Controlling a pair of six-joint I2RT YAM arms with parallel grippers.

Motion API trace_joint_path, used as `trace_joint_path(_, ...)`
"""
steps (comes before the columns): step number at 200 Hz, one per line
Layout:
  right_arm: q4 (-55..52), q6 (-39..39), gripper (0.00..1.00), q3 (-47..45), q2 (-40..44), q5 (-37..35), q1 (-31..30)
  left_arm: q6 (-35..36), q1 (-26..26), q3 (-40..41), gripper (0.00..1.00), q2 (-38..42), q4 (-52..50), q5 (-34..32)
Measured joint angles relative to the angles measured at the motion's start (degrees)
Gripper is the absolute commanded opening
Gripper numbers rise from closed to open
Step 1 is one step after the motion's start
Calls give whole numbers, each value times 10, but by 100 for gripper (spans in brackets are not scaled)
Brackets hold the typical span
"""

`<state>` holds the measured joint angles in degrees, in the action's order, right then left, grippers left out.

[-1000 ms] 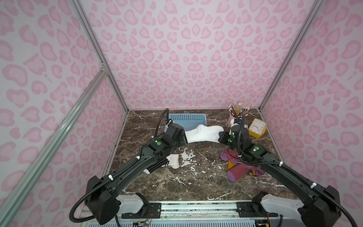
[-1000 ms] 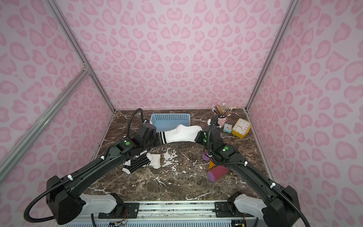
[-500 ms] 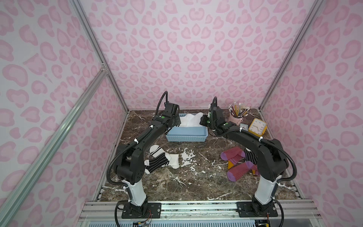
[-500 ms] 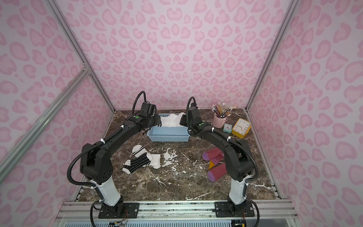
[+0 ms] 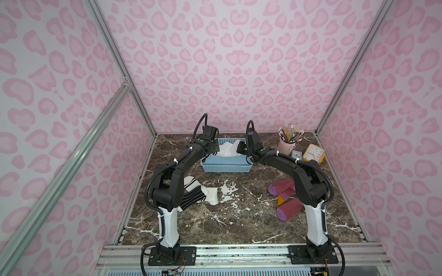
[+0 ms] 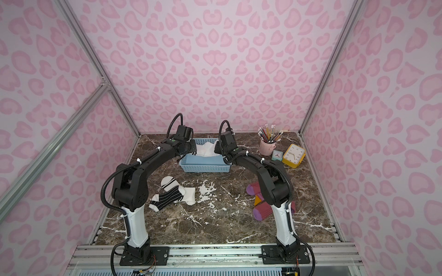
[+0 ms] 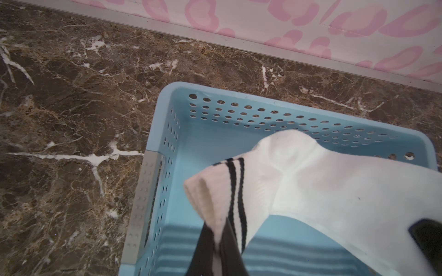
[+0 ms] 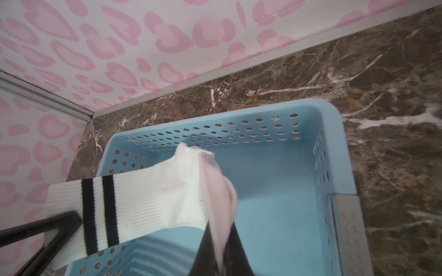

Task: Place the socks together as a pair
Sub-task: Place a pair of socks in the bin, then pick up the sock from the center of the board.

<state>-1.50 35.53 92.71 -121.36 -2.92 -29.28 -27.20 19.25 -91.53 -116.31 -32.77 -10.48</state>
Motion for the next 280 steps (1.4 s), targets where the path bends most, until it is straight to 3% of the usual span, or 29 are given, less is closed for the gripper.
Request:
trace_joint_path(13, -5, -1, 39, 3, -1, -2, -1, 2, 0, -5, 34, 0, -1, 0)
trace_joint_path(23, -12, -6, 47, 8, -1, -5, -2, 2, 0, -12, 53, 0, -1, 0)
trace_joint_path(35, -20, -11, 50, 14, 5, -11, -5, 1, 0, -21, 61, 3, -4, 0)
trace_joint_path(80, -55, -43, 46, 19, 88, -36, -14, 3, -1, -49, 60, 54, -19, 0)
trace_joint_path(104, -69, -52, 46, -29, 164, -47, -13, 1, 0, -20, 58, 112, -21, 13)
trace_joint_path(159, -95, -52, 47, -260, 371, -60, -13, -27, 10, 152, 59, 278, -2, 78)
trace_joint_path(198, -116, -26, 47, -380, 465, -62, 0, -59, 47, 279, 59, 372, 20, 120)
trace_joint_path(242, -117, 25, 47, -502, 508, -33, 30, -103, 100, 402, 59, 467, 54, 141)
trace_joint_path(280, -111, 48, 44, -535, 486, -19, 34, -138, 110, 473, 58, 520, 80, 144)
